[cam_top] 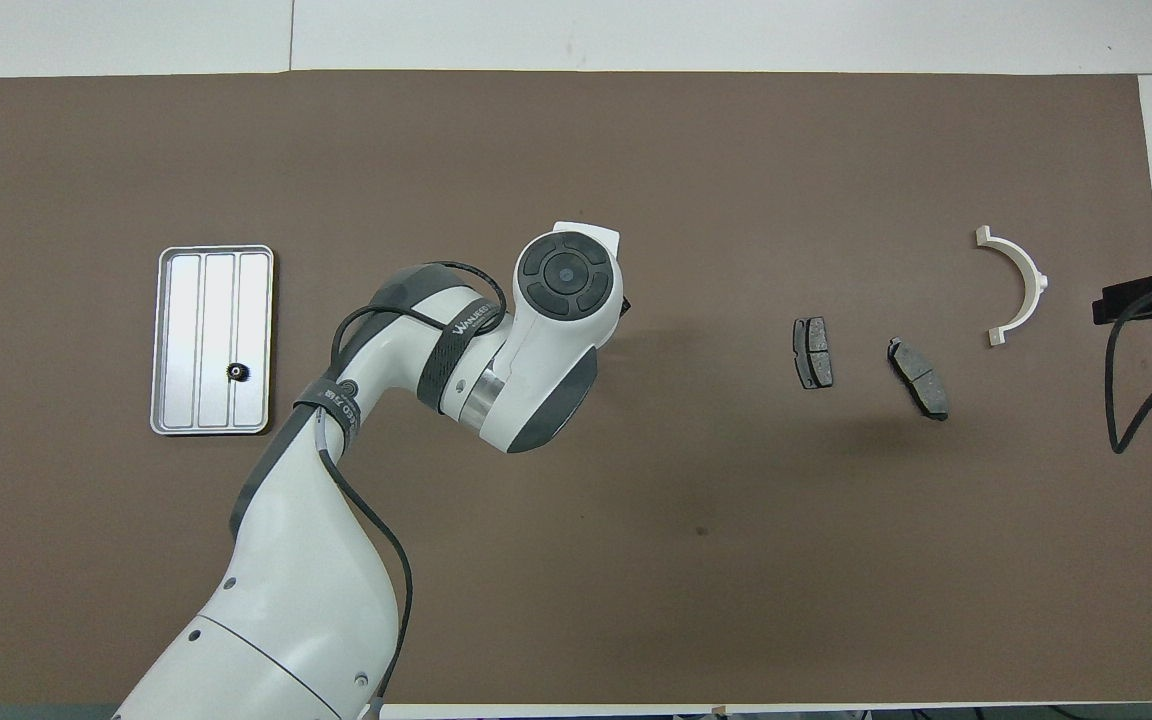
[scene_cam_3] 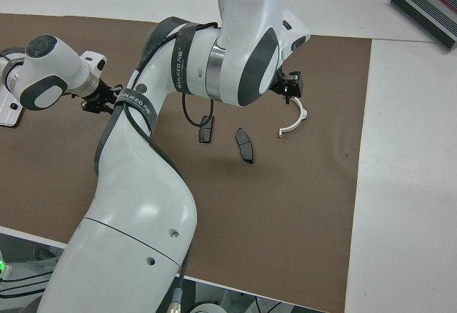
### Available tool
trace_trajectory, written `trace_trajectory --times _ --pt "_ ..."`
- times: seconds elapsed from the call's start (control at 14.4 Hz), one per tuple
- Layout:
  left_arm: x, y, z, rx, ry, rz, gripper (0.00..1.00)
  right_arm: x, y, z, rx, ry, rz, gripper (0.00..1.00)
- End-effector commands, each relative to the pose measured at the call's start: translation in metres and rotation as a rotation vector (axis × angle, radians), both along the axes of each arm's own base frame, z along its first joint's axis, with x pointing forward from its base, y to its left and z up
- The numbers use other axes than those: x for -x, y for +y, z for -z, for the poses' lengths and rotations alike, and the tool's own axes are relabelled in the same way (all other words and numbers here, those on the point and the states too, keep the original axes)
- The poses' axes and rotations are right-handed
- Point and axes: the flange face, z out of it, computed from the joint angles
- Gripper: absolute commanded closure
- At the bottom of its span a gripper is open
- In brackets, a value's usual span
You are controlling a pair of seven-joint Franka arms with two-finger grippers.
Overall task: Place bearing gear from tray to pile
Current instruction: 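Lift the bearing with the left gripper and carry it to the table center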
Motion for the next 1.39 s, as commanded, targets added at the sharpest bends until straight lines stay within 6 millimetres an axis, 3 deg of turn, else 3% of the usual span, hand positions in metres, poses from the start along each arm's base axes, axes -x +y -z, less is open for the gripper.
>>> trace_trajectory --times 0.0,0.21,1.32 --pt "0.002 0.000 0.006 -0.002 -0.013 -0.020 1.00 -0.002 0.001 0.011 -0.002 -0.009 -0.018 0.00" --pt "0.008 -0.011 0.004 0.014 -0.031 -0.035 1.00 -0.002 0.001 0.013 -0.004 -0.010 -0.021 0.00" --pt "0.016 -0.009 0.026 0.031 -0.055 -0.060 1.00 -0.006 0.002 0.018 -0.003 -0.013 -0.021 0.00"
